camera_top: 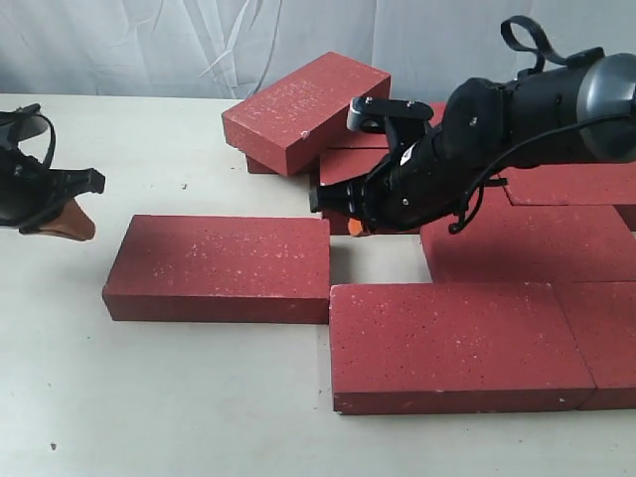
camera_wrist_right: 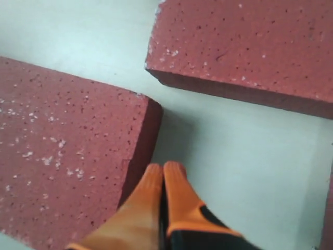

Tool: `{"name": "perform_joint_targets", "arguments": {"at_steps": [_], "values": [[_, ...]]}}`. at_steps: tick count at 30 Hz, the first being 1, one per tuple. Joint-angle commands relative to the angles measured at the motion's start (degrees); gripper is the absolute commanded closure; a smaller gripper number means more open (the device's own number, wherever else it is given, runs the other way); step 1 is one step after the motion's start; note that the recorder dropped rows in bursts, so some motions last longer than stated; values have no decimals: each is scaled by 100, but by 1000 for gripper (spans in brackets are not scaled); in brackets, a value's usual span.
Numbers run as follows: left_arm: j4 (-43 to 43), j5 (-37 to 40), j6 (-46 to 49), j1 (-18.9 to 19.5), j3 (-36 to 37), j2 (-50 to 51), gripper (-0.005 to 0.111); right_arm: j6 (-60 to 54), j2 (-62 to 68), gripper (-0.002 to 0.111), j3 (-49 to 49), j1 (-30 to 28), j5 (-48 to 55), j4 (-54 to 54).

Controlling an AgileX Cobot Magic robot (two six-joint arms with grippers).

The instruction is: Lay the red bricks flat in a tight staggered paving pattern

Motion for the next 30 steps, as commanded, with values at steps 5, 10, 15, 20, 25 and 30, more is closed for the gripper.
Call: {"name": "perform_joint_targets", "arguments": {"at_steps": [5, 10, 15, 20, 25, 30], "values": [[438, 104, -408, -215, -37, 5, 107, -50, -321, 109, -24, 937, 620, -452], [452, 57, -408, -420, -37, 213, 107, -50, -111, 109, -24, 1368, 801, -474], [401, 44, -408, -485, -37, 226, 107, -50, 219, 109, -24, 1524, 634, -541], [302, 57, -394, -485, -37, 226, 107, 297, 521, 109, -24, 1512, 70, -675], [272, 71, -353, -485, -37, 226, 107, 369, 521, 109, -34, 1512, -14, -825], [151, 98, -256, -485, -37, 226, 107, 369, 509, 109, -34, 1512, 70, -688]]}}
